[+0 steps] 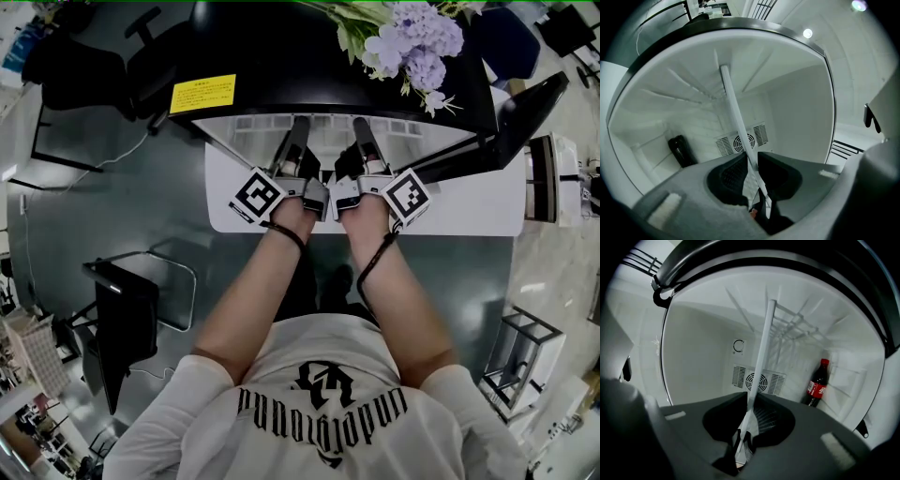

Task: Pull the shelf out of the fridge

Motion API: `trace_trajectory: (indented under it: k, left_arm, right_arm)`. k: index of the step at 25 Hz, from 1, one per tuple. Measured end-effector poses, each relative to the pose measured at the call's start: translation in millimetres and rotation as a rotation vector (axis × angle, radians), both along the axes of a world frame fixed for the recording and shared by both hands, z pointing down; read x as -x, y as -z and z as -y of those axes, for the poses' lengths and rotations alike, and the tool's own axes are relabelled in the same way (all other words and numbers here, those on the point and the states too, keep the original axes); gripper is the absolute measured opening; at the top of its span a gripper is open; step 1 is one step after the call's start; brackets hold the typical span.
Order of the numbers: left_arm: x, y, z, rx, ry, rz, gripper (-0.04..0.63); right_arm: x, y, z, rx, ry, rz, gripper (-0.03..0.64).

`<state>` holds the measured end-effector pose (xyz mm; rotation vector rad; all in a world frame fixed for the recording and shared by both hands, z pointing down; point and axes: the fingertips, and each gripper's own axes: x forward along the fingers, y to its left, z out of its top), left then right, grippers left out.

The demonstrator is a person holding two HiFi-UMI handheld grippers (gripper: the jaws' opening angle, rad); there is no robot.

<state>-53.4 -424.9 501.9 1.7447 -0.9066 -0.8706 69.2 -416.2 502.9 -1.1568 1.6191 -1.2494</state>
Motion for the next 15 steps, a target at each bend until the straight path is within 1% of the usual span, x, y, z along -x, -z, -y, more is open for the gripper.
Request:
trace_trajectory:
  k: [2,5,8,15]
  left_arm:
    - [1.6,-0.9,-2.4,-0.005,0.0,0.021,0.077]
    - [0.8,0.2,-9.1,0.005,0.0,-0.003,0.077]
    - [2.1,-0.5,-15.5,-0.004,0.0,0.016,0.075]
    - [-1.9,4.9,-32.2,0.015,-0.001,-0.078,0.074]
  right_arm:
    - [0.5,-0.6,-3.0,0.004,-0.003,0.016,0.044]
    - [1.1,-1.3,-9.2,0.009,-0.003,0.028,0.043]
    - [0.6,-0.7,-16.0,0.007,-0.003,0.019,0.043]
    - [1.9,1.8,-30.9,0.006,-0.001,0.021,0.041]
